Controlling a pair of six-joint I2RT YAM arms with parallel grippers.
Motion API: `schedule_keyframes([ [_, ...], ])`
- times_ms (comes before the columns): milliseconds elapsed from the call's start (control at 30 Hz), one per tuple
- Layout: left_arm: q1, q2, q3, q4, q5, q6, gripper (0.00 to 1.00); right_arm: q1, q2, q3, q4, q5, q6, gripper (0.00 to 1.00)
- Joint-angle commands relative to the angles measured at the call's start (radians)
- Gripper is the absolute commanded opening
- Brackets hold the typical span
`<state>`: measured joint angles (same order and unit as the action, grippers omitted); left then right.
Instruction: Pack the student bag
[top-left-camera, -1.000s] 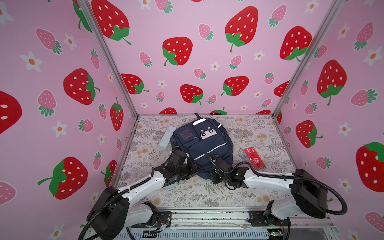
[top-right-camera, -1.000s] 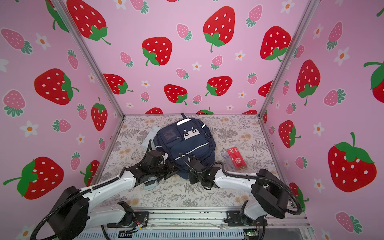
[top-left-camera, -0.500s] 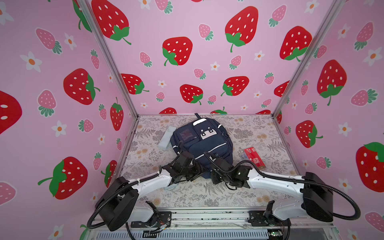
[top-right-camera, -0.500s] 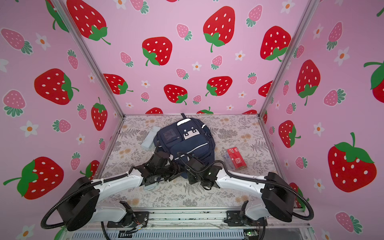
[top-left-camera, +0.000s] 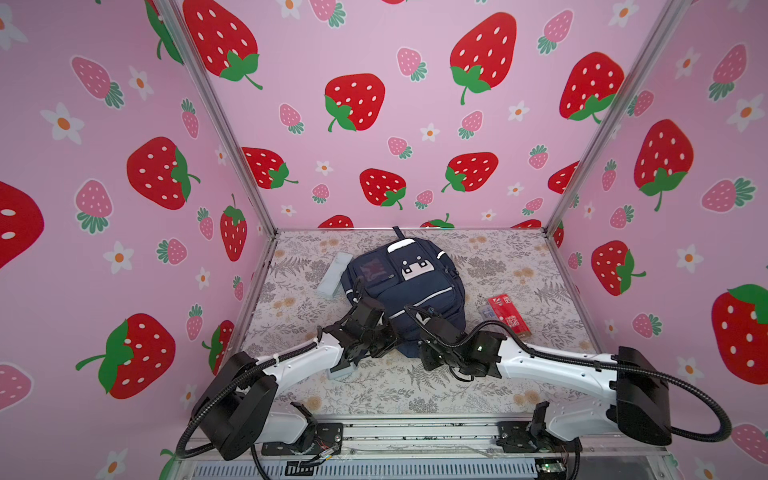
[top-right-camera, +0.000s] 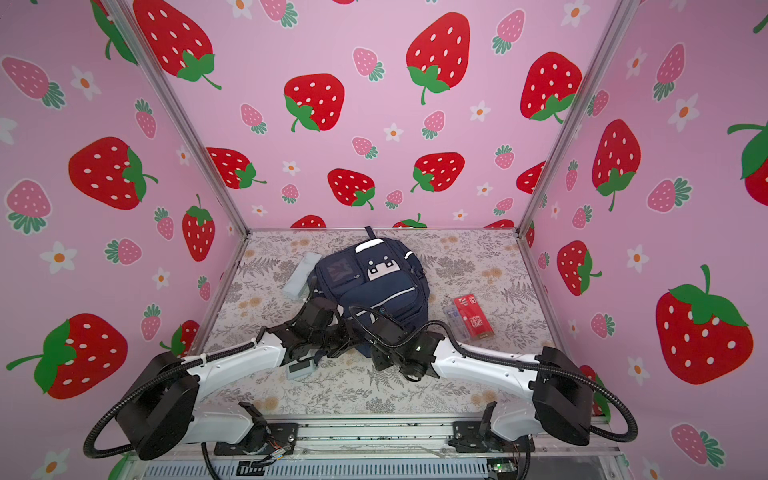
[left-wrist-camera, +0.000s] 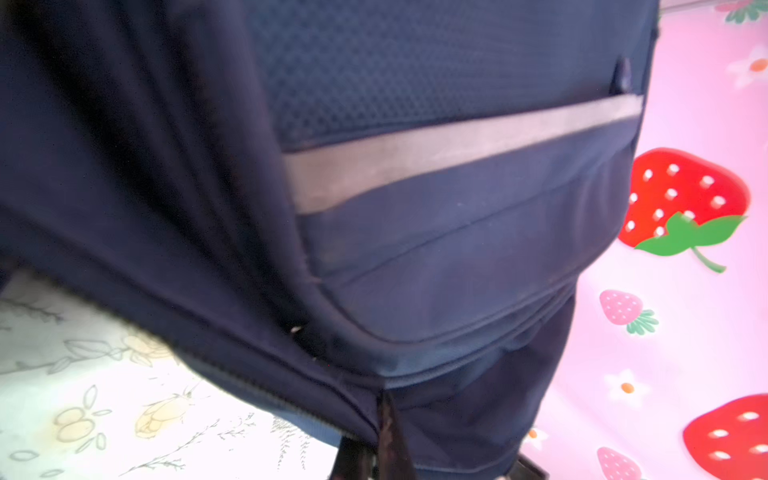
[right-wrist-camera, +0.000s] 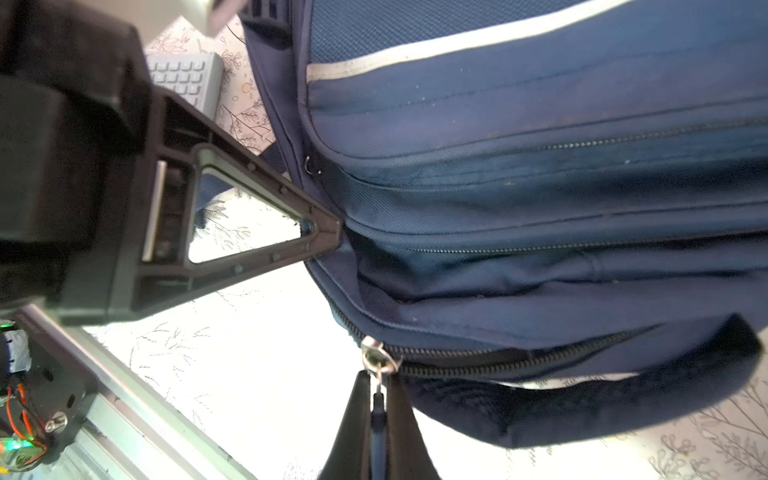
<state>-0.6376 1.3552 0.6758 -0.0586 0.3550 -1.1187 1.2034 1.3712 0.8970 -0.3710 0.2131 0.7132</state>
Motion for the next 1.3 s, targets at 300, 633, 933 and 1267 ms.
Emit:
schedule_keyframes([
  [300,0.178,-0.145,0.054,-0.343,-0.144,0.204,0.0,-0.28,-0.228,-0.073,-0.164,0.095,-0.067,0.0],
  [633,0.284,-0.189,0.143,-0.467,-0.122,0.303,0.16,-0.259,-0.204,-0.06,-0.092,-0.045,-0.125,0.0],
  [933,0.07,-0.31,0.118,-0.45,-0.116,0.042,0.73,-0.143,-0.119,-0.018,0.036,-0.089,-0.062,0.0],
  [1267,-0.042,-0.144,0.147,-0.323,-0.102,-0.03,0.9,-0.126,-0.111,-0.026,0.093,-0.101,-0.048,0.0],
])
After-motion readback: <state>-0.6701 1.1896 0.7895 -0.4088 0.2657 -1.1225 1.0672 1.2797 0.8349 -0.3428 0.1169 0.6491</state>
